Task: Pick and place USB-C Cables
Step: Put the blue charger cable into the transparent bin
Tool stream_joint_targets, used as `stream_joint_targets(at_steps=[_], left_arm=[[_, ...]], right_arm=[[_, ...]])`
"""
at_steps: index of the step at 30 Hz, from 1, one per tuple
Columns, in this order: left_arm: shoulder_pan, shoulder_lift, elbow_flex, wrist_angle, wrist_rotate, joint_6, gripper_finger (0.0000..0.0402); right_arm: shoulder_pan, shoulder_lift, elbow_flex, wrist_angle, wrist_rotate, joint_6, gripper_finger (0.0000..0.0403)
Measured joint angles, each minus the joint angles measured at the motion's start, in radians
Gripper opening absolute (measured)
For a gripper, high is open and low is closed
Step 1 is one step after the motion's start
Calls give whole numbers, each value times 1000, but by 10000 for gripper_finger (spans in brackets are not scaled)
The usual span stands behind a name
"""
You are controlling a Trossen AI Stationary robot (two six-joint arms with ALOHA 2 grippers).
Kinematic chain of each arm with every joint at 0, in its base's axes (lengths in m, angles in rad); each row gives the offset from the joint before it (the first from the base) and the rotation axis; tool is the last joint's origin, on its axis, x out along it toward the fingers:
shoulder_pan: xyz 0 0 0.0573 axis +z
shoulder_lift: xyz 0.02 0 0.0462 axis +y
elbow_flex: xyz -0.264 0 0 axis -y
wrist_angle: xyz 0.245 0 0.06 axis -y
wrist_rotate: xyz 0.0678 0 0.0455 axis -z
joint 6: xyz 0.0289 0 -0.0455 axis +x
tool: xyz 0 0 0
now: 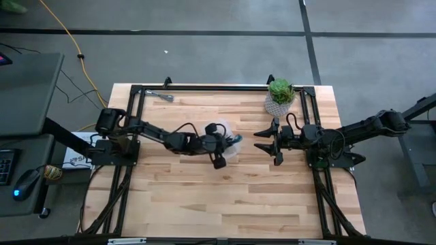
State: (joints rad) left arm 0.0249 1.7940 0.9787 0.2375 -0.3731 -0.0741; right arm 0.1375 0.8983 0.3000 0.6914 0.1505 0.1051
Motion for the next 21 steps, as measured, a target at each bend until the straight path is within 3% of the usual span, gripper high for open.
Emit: stream_joint_targets(at_steps=[21], left_arm=[[16,-6,0,-228,65,-70,1]], right_arm=[[0,0,0,1,0,0,195]])
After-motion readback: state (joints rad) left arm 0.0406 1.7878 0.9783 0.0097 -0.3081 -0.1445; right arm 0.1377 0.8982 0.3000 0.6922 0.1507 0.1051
